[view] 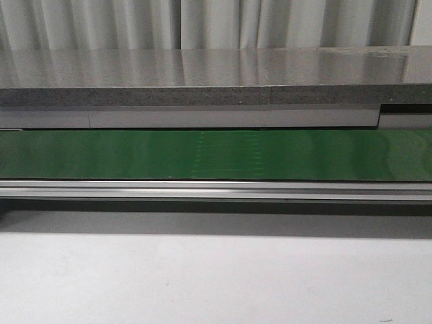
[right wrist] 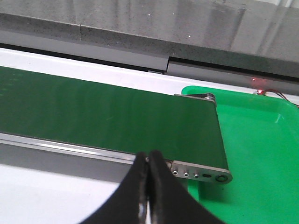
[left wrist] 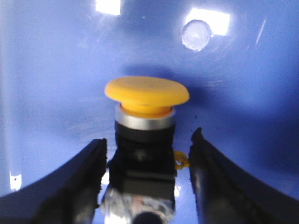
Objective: Move button from right to left
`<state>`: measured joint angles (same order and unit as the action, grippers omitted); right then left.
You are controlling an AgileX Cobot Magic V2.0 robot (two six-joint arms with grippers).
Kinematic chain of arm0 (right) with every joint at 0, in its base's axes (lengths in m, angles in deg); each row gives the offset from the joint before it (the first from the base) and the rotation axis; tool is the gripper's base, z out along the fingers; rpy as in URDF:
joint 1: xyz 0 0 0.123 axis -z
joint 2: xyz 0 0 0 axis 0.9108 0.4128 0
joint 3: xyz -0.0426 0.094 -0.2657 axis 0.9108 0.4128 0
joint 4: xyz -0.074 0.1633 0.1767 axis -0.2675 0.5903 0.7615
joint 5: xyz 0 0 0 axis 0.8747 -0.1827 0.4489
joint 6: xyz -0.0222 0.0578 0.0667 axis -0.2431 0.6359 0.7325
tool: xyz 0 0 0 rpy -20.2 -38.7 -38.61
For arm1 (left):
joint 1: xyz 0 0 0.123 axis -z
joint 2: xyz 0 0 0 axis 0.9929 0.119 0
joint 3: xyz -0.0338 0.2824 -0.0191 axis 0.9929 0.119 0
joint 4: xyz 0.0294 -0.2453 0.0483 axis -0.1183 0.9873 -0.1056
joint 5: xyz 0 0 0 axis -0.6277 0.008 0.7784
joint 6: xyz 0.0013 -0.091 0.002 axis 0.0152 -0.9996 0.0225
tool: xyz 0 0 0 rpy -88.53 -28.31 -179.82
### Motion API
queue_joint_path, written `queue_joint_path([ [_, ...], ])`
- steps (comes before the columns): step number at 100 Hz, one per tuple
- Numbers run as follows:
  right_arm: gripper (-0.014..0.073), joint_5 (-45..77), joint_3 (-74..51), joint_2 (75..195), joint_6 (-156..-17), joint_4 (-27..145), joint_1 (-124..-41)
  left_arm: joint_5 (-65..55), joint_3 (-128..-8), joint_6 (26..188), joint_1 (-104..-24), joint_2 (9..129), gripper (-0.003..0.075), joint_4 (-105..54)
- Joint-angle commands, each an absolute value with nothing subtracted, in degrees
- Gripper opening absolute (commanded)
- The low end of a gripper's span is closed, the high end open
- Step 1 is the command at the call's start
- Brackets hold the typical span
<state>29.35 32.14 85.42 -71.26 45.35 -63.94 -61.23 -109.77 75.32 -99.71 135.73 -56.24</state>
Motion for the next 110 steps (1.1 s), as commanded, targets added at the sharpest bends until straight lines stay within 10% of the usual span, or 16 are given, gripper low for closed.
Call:
queue_joint_path([
  [1,-0.0059,24.9,30.7,86.0,-71.4,44.9,-64.1,-61.1,-111.0,75.5,-100.1,132.3,0.0486,-56.1],
  [36,-0.0059,24.9,30.7,86.0,-71.4,44.9,-64.1,-63.1,-114.9,75.5,-100.1,130.4,0.0459,-53.6],
  [65,-0.0059,24.9,30.7,86.0,-71.4,44.9,-64.1,-62.5,-117.6,75.5,-99.7,122.2,-0.0018,-43.1],
  [110,-0.0059,24.9,30.7,86.0,-71.4,44.9,-64.1,-57.6,-117.6,75.5,-83.7,112.3,-0.002,-42.3],
])
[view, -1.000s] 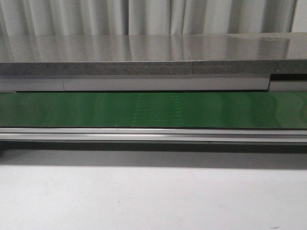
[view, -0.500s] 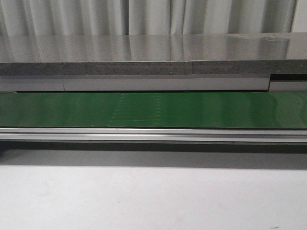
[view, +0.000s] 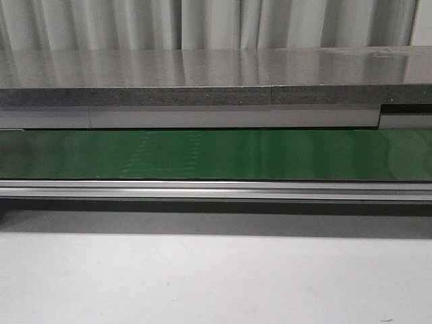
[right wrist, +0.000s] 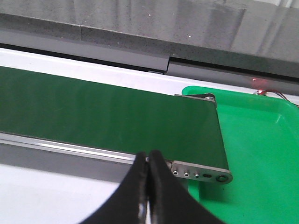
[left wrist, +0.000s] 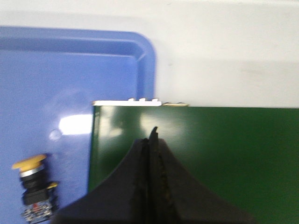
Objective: Move button from right to left
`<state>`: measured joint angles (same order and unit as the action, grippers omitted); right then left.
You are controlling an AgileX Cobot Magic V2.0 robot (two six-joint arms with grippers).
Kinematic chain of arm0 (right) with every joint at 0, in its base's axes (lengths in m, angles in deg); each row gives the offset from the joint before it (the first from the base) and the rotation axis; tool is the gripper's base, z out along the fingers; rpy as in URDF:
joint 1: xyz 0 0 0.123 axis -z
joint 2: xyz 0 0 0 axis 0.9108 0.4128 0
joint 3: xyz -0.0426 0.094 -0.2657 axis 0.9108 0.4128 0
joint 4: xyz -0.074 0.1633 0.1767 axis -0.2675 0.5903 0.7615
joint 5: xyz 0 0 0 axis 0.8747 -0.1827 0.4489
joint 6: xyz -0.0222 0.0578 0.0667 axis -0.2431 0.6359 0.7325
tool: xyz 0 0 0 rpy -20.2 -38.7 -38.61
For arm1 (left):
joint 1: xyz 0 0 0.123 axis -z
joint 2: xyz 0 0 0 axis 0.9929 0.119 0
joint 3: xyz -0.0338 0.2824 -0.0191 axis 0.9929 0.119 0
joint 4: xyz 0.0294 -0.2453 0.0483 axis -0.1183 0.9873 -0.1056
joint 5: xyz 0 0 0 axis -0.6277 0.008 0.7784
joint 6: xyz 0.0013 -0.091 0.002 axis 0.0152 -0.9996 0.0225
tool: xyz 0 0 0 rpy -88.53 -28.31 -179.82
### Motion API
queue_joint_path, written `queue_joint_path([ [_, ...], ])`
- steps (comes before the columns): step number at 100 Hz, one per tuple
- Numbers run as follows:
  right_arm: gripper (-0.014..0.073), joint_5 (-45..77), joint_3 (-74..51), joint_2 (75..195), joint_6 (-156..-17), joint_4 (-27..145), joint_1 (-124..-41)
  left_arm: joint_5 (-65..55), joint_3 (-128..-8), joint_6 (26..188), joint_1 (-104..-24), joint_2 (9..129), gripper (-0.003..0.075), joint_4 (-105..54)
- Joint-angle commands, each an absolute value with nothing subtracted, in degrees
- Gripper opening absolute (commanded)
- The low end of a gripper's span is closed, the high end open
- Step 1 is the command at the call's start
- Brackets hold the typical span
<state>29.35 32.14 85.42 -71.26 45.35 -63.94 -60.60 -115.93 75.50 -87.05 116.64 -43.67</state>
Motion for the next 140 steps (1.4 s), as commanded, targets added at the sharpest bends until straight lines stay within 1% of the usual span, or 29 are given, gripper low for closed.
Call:
queue_joint_path([
  [1,-0.0059,24.9,30.7,86.0,-71.4,44.9,-64.1,-57.5,-117.6,75.5,-83.1,112.1,-0.002,-42.3],
  [20,-0.0059,24.9,30.7,86.0,-71.4,44.9,-64.1,-57.0,-117.3,75.5,-78.3,109.1,-0.002,-42.3],
  [38,-0.0059,24.9,30.7,86.0,-71.4,44.9,-64.1,-55.3,-113.0,75.5,-77.5,103.6,-0.002,-42.1],
  [57,-0.0059,24.9,30.7,86.0,-71.4,44.9,-64.1,-51.8,-106.0,75.5,-77.5,96.7,-0.002,-42.1],
  [79,-0.0059,24.9,30.7,86.0,-71.4,44.9,-64.1,-46.3,-95.1,75.5,-77.5,88.0,-0.002,-42.0],
  [91,-0.0059,24.9,30.7,86.0,-71.4,44.9,-64.1,-41.1,-88.0,75.5,-77.5,82.6,-0.002,-41.8],
  [110,-0.0059,24.9,30.7,86.0,-71.4,44.9,-64.1,-32.9,-75.5,75.5,-77.5,72.6,-0.002,-41.0],
  [120,-0.0059,24.9,30.7,86.0,-71.4,44.9,-64.1,-30.5,-68.7,75.5,-77.5,66.6,-0.002,-40.8],
  [140,-0.0059,24.9,30.7,86.0,-71.4,44.9,-64.1,-22.9,-58.5,75.5,-77.5,56.5,-0.002,-42.5],
])
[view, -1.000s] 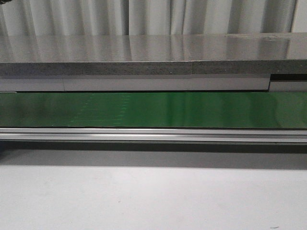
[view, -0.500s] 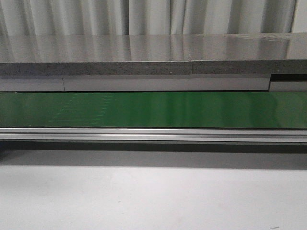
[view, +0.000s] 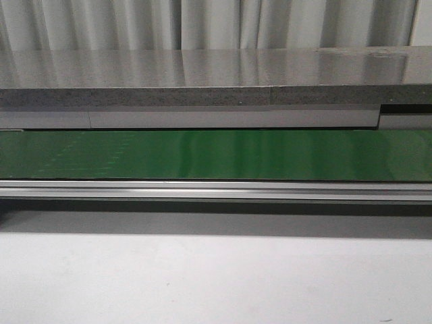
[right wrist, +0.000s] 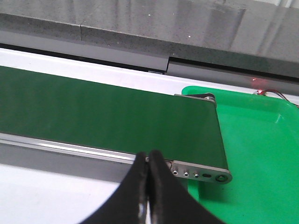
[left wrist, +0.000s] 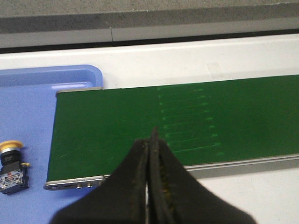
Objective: Move button from right to left
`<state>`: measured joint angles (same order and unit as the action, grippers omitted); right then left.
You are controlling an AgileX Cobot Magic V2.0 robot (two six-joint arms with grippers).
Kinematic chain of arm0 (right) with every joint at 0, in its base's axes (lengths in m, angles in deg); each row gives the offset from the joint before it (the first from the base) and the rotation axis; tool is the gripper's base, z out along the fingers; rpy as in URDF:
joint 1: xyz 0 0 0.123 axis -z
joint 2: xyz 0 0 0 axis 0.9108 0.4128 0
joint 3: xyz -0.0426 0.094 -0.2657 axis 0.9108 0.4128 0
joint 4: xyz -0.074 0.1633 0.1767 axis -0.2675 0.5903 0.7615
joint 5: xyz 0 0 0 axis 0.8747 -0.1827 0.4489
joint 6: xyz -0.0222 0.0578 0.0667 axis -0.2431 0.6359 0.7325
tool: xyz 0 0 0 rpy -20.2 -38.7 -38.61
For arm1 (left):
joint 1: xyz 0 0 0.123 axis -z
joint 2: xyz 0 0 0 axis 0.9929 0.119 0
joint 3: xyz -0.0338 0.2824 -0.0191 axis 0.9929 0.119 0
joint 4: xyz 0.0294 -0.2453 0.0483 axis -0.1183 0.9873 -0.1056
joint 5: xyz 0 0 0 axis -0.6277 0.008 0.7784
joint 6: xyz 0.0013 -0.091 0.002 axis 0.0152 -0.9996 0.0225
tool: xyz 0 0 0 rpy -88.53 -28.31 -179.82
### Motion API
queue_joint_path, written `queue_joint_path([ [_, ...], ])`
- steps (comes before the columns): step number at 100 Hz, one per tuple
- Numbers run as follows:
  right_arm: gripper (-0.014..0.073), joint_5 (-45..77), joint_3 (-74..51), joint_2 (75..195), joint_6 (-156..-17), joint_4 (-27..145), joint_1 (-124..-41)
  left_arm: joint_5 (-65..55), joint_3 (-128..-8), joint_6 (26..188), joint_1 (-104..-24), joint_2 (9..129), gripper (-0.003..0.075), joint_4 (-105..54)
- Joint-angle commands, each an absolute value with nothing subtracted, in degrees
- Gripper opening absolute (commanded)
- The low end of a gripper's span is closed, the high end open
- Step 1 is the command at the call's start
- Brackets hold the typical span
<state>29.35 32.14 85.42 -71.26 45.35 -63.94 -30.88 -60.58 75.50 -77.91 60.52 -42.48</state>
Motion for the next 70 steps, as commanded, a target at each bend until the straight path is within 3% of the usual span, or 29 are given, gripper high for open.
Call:
queue_joint_path([
  [1,-0.0059,24.9,30.7,86.0,-71.4,44.9,-64.1,-22.7,-57.9,75.5,-77.5,55.8,-0.002,-42.4],
  [70,-0.0059,24.9,30.7,86.0,-71.4,44.9,-64.1,-4.0,-33.9,75.5,-77.5,37.4,-0.002,-42.7],
])
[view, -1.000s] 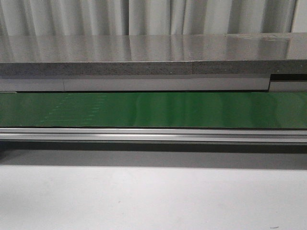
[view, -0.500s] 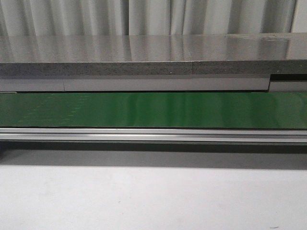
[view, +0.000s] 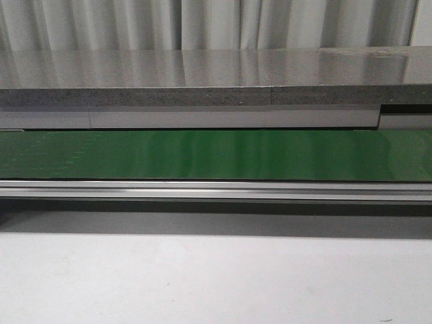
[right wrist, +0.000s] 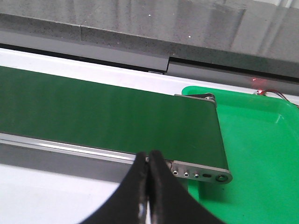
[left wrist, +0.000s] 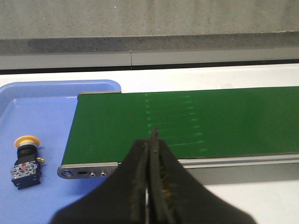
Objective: Move button from right to left
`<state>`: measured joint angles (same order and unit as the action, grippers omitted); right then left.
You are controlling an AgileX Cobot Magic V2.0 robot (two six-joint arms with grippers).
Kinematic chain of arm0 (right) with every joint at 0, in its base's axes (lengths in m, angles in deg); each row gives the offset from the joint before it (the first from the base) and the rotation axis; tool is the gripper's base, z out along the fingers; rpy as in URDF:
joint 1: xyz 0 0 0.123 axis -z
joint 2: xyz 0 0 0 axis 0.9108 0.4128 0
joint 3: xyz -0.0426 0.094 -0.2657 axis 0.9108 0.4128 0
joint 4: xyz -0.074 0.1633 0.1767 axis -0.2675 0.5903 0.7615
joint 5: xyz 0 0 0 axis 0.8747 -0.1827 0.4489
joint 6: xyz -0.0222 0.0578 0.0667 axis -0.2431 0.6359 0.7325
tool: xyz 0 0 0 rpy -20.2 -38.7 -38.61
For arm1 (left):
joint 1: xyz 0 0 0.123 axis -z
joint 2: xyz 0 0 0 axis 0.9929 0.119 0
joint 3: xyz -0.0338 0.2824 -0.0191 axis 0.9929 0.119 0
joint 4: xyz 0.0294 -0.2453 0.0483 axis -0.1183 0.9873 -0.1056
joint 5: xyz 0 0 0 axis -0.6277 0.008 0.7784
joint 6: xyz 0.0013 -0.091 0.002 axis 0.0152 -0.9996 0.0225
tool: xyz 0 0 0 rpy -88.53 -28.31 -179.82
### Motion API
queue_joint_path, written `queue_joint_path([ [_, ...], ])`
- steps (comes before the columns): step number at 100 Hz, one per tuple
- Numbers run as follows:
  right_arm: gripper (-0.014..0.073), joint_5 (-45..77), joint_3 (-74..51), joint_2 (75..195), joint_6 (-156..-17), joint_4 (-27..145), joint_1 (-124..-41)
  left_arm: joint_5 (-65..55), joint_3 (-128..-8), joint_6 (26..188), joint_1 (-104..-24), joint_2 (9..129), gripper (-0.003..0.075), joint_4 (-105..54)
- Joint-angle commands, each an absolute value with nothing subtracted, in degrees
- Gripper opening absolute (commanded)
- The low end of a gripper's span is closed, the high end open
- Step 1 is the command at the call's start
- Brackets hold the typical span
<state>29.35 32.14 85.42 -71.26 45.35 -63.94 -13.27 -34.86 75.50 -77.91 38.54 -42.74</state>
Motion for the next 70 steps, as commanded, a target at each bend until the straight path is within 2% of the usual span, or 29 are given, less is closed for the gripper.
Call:
queue_joint_path([
  [1,-0.0059,24.9,30.7,86.0,-71.4,44.9,-64.1,-3.6,-33.4,75.5,-77.5,37.0,-0.002,-42.8],
  [16,-0.0059,24.9,30.7,86.0,-71.4,44.9,-64.1,5.8,-26.9,75.3,-77.5,32.3,-0.002,-45.3],
  [24,-0.0059,24.9,30.7,86.0,-71.4,44.9,-64.1,8.9,-23.2,69.8,-77.5,28.9,-0.002,-49.0],
  [33,-0.0059,24.9,30.7,86.0,-71.4,44.9,-64.1,9.9,-19.0,64.0,-77.5,25.5,-0.002,-53.1],
  [70,-0.0059,24.9,30.7,86.0,-71.4,44.9,-64.1,10.2,-7.9,63.8,-77.6,9.5,-0.002,-53.2],
])
